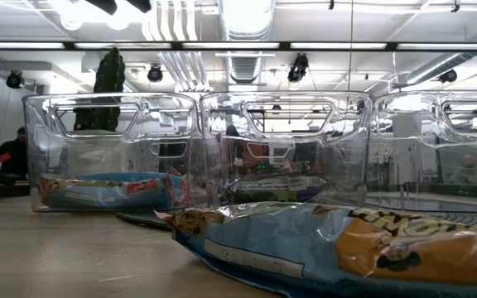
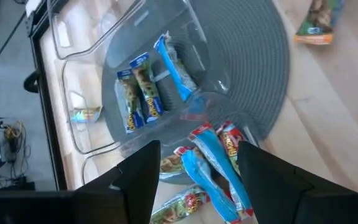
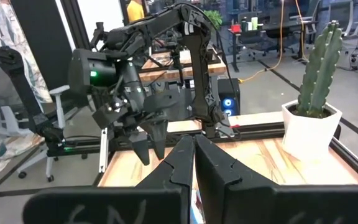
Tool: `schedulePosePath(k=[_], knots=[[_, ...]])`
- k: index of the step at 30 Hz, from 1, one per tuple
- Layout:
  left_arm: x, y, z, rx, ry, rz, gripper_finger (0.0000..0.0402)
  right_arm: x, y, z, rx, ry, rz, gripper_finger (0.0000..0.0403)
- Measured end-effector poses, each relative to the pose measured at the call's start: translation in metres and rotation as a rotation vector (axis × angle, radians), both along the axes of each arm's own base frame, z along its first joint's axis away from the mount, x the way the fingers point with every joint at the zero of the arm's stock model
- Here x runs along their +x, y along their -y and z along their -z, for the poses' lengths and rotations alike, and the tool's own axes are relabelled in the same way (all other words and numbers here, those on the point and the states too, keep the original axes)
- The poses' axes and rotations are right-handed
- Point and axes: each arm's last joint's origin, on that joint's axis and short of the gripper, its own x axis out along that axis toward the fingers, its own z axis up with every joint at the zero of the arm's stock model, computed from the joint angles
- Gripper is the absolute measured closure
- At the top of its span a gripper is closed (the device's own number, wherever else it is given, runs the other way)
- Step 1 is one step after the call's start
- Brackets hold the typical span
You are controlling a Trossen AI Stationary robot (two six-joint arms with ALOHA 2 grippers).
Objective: Pick and place Granola Bars by type
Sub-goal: Put the yellow granola bar into the right transparent bin
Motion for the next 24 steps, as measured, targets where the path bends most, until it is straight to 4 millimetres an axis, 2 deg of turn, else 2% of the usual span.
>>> schedulePosePath(k=[5,13,16,24], knots=[[-0.001,0.0,-0.001,-0.019,-0.016,0.026,0.0204,0.0,0.0,0.0,0.0,0.0,0.001,0.0394],[0.002,0.013,0.009,-0.196,-0.14,0.149,0.0204,0.0,0.0,0.0,-0.001,0.0,0.001,0.0394],[0.004,0.021,0.02,-0.203,-0.203,0.211,0.0204,0.0,0.0,0.0,-0.003,0.0,0.001,0.0394],[-0.002,0.043,0.064,-0.221,-0.407,0.393,0.0204,0.0,0.0,0.0,-0.001,-0.001,0.001,0.0394]])
